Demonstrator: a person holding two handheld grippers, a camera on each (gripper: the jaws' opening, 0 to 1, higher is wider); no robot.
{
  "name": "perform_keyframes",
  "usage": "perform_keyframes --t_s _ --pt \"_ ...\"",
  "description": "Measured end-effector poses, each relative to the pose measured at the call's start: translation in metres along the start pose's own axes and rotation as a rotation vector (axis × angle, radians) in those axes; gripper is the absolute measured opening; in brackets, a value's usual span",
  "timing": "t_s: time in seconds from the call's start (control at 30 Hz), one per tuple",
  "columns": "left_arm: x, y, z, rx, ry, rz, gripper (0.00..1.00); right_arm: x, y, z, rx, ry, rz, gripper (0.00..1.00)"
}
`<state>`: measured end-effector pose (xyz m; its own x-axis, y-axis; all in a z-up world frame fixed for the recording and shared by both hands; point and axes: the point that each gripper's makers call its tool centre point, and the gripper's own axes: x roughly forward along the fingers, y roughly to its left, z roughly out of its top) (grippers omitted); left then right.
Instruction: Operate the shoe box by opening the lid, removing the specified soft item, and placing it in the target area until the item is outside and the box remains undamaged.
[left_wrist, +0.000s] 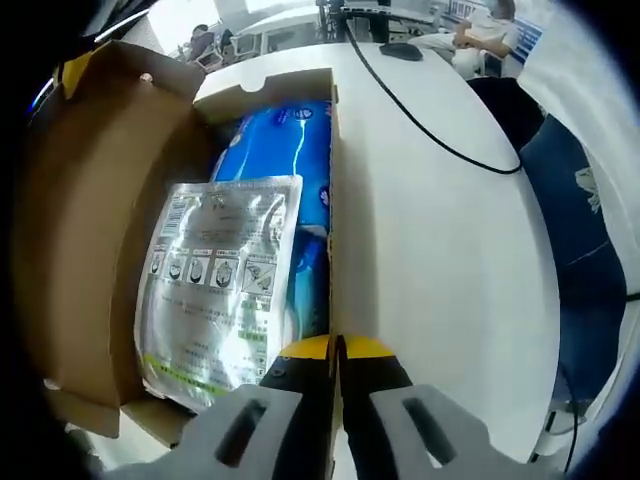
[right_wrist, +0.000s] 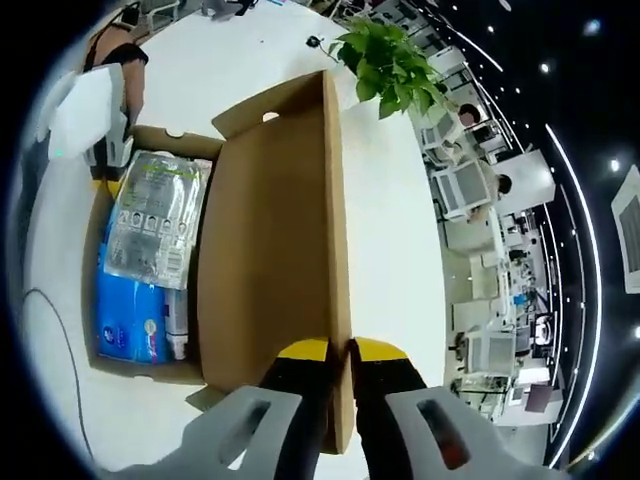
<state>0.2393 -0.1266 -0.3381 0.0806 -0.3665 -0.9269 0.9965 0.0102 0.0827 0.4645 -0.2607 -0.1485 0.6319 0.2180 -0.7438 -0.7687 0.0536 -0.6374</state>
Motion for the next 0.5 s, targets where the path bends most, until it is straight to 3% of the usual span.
perform_keyframes --t_s 0.5 --pt "0.000 -0.001 0.001 -0.002 0.000 -0.003 0.01 0.013 -0.003 -0.004 0.001 0.015 0.077 0.04"
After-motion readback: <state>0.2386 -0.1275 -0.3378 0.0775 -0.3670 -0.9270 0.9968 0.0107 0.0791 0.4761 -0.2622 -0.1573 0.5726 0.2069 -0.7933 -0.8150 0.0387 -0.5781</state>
